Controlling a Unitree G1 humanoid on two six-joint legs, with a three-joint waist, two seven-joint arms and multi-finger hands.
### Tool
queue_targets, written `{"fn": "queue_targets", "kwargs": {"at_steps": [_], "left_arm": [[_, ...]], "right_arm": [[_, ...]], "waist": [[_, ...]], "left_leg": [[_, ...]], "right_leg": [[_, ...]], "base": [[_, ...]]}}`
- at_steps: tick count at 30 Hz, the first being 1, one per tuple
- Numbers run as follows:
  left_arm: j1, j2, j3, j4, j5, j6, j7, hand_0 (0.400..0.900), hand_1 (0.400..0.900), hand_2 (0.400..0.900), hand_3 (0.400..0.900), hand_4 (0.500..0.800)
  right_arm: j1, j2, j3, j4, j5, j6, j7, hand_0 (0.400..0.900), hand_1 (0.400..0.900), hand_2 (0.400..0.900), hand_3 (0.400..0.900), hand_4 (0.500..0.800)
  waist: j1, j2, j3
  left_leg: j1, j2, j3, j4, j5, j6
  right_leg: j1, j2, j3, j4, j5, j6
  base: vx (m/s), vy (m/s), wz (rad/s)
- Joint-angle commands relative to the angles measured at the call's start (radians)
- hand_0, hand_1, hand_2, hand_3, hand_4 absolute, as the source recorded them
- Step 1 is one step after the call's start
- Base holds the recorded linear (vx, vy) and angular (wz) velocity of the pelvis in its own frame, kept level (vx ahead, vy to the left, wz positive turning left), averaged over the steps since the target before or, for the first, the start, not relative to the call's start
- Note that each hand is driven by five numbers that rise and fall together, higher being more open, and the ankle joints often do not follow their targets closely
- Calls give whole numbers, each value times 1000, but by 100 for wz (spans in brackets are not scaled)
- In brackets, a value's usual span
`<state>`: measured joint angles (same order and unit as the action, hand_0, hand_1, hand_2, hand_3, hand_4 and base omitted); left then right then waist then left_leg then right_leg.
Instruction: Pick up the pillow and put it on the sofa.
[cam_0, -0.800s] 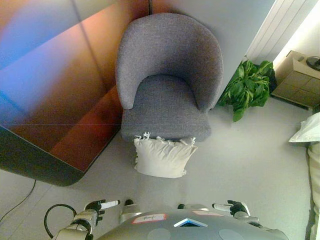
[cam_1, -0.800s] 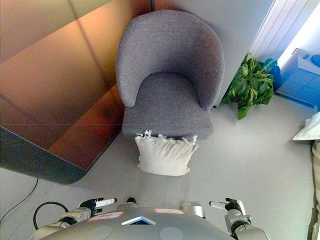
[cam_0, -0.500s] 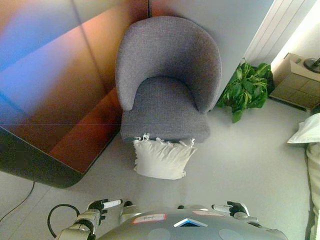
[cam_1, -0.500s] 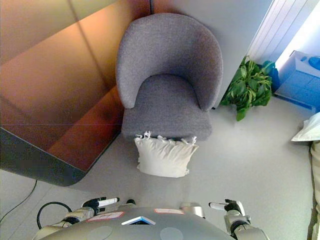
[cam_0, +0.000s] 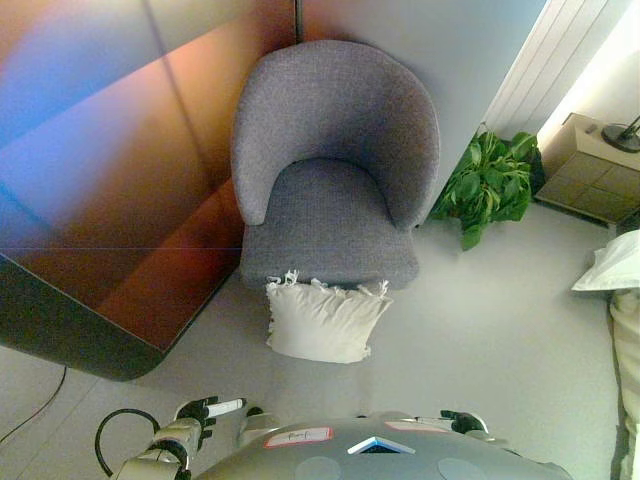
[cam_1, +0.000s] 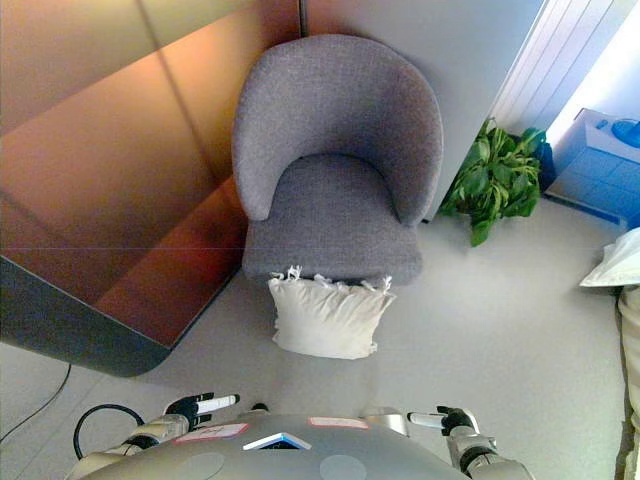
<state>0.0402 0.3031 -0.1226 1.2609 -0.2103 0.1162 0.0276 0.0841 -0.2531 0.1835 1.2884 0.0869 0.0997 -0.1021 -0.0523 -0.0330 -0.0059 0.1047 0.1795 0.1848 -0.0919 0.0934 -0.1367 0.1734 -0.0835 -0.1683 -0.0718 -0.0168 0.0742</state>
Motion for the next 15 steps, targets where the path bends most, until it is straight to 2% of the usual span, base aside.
{"fn": "queue_targets", "kwargs": {"at_steps": [1,6,10,15], "left_arm": [[-76,1,-15,60,27,-30,6,900,900,900,900,800],[-76,5,-14,68,42,-31,8,900,900,900,900,800],[-87,11,-23,66,49,-39,9,900,900,900,900,800],[-115,6,-35,47,36,-59,5,900,900,900,900,800]], "right_arm": [[-84,-22,-13,39,18,-10,-18,900,900,900,900,800],[-87,-18,-14,41,22,4,-37,900,900,900,900,800],[-94,-16,-13,37,27,9,-43,900,900,900,900,800],[-101,-16,-7,41,36,10,-39,900,900,900,900,800]], "waist": [[14,31,49],[12,32,51],[0,37,63],[-9,33,96]], "left_leg": [[50,-63,6,5,-97,83],[51,-62,12,5,-100,84],[49,-48,14,5,-92,87],[20,-3,-5,60,-75,73]], "right_leg": [[-40,-6,-25,92,-40,28],[-45,-3,-30,108,-50,27],[-76,14,-9,172,-83,19],[-122,51,30,257,-130,-12]], "base": [[0,0,0],[0,-29,-2],[-4,-115,-2],[5,-185,0]]}}
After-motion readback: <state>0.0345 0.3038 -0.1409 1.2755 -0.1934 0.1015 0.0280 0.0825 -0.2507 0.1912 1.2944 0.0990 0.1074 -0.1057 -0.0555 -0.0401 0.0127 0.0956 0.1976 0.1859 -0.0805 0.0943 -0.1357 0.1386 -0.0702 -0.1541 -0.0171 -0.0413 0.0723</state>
